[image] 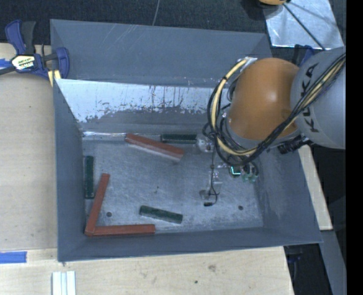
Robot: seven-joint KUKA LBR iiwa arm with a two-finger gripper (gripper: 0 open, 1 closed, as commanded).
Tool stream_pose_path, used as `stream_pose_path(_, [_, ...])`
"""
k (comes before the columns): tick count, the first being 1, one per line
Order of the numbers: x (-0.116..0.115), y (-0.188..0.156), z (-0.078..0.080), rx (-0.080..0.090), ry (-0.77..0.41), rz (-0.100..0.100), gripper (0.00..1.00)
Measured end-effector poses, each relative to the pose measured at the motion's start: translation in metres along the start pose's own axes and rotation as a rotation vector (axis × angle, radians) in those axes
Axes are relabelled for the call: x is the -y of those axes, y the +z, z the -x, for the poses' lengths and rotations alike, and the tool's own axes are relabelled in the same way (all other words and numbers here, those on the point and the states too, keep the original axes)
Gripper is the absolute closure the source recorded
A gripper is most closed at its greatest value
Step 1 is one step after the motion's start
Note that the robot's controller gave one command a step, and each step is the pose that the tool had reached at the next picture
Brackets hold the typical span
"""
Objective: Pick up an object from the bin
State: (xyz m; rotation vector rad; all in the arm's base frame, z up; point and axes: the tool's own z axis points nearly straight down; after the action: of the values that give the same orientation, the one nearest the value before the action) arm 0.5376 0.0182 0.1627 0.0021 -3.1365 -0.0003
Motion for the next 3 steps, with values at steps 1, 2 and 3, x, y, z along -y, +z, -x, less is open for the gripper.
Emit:
stream_pose_path(1, [0.000,-0.004,0.002,0.008,0.000,0.000,0.00])
stream_pose_path(2, [-0.043,0.047,-0.027,0.014,-0.037,-0.001,0.00])
stream_pose_path(3, [-0.072,0.082,-0.046,-0.001,-0.046,0.002,0.00])
